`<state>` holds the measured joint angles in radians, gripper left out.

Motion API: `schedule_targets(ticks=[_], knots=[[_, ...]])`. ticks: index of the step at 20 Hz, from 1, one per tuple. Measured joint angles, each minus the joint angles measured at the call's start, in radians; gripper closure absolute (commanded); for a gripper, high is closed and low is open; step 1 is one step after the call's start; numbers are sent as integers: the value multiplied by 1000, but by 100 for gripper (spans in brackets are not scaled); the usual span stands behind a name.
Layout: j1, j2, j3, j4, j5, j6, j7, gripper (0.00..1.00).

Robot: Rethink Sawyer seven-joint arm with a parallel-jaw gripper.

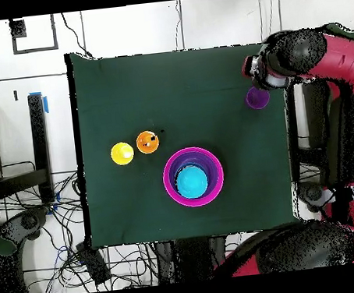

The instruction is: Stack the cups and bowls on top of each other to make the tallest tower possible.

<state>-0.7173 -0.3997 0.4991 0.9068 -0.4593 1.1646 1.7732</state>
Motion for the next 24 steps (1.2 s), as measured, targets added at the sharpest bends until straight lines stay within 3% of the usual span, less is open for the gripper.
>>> schedule_targets(ticks=[8, 24], knots=[[13, 40, 2, -46, -4, 1, -9, 0], [6, 86, 2, -37, -4, 1, -30, 0]])
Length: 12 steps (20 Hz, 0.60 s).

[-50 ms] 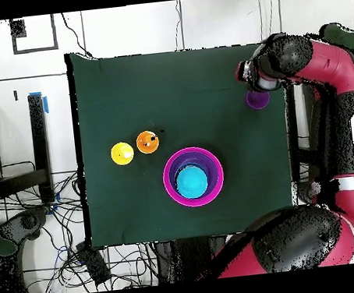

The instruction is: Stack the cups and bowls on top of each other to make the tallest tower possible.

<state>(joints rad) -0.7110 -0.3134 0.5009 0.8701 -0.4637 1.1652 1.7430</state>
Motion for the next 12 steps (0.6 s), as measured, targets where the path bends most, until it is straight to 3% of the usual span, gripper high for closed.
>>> schedule_targets(ticks=[12], knots=[[-3, 0, 0, 18, 0, -25, 0, 0]])
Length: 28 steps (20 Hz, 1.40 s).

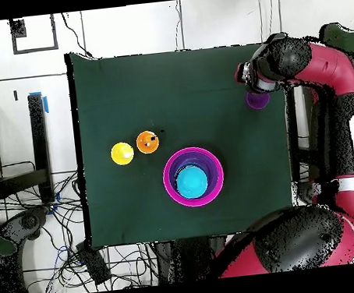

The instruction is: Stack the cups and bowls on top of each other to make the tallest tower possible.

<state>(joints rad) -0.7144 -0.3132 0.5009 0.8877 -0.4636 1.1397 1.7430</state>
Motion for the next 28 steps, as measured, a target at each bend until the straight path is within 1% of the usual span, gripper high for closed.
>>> schedule_targets(ticks=[7, 15, 28], knots=[[-4, 5, 0, 14, -1, -35, 0, 0], [-16, 27, 0, 24, -4, -81, 0, 0], [-22, 40, 1, 30, -6, -91, 0, 0]])
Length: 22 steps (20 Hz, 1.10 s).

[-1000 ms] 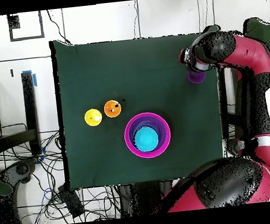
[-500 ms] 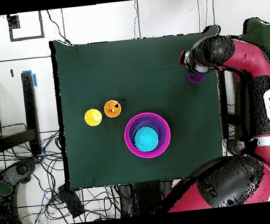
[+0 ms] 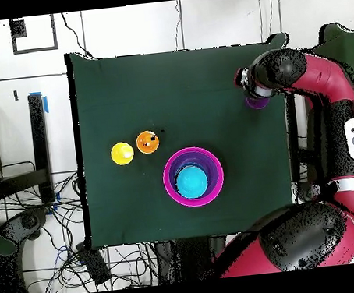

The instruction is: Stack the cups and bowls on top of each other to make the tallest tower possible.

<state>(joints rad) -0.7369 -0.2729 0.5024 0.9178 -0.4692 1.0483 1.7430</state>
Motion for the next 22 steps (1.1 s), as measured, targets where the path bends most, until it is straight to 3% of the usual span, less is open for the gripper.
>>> schedule_targets(ticks=[22], knots=[[0, -23, 0, 30, 0, 0, 0, 0]])
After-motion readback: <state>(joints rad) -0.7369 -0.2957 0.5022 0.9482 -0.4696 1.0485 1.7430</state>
